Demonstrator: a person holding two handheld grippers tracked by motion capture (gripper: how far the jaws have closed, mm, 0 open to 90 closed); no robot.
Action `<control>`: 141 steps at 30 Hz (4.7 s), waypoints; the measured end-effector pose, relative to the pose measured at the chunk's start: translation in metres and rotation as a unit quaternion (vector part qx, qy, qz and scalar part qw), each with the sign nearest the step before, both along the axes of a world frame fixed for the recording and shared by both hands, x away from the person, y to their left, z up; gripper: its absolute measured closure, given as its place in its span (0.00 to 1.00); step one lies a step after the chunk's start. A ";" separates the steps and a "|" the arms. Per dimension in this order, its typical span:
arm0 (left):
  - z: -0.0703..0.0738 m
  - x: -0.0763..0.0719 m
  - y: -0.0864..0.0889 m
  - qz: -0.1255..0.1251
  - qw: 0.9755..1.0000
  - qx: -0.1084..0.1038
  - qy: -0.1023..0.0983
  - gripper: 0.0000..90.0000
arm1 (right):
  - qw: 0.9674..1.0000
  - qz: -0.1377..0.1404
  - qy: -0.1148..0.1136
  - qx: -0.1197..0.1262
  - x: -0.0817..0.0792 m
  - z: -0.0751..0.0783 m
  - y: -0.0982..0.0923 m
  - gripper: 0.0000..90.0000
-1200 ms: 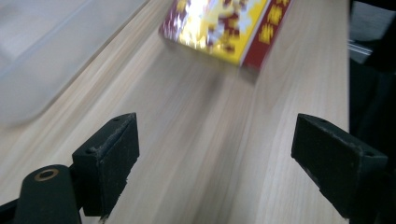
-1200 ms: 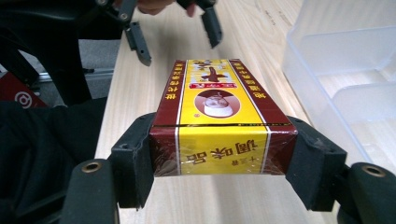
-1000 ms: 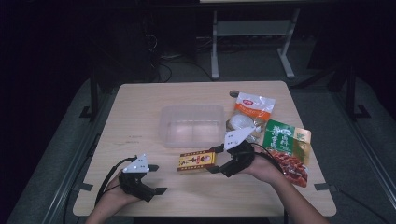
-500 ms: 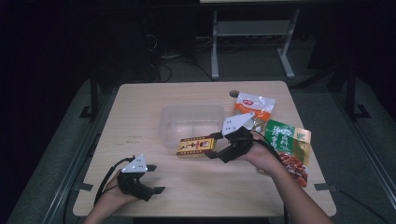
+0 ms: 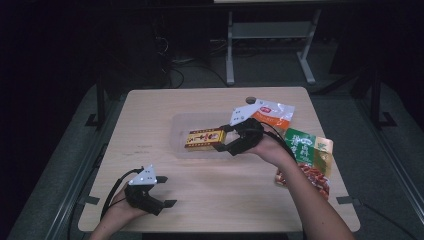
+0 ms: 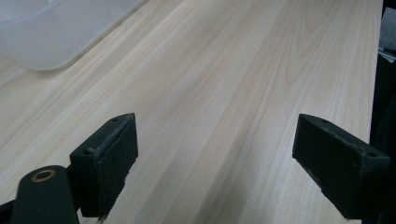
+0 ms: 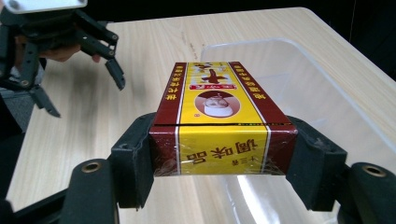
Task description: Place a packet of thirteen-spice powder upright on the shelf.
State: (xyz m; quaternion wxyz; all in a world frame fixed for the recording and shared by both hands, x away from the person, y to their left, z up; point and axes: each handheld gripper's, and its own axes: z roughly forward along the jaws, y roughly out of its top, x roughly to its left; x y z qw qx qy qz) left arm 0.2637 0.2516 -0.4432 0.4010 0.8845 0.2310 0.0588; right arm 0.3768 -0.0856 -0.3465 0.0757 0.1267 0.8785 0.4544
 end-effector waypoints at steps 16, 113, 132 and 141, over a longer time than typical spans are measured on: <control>0.001 0.000 0.005 0.007 1.000 -0.016 0.005 0.15 | 0.999 0.005 -0.016 -0.029 0.038 0.011 0.036 0.35; -0.005 0.003 -0.002 -0.001 0.999 -0.031 0.032 0.15 | 0.998 0.045 0.010 -0.044 0.102 -0.023 0.142 0.29; -0.004 0.005 0.000 0.006 0.999 -0.029 0.036 0.15 | 0.999 0.001 0.007 -0.032 0.070 0.001 0.092 0.25; -0.005 0.005 -0.001 0.003 0.999 -0.026 0.034 0.15 | 0.999 -0.016 -0.005 -0.031 0.052 -0.004 0.064 0.25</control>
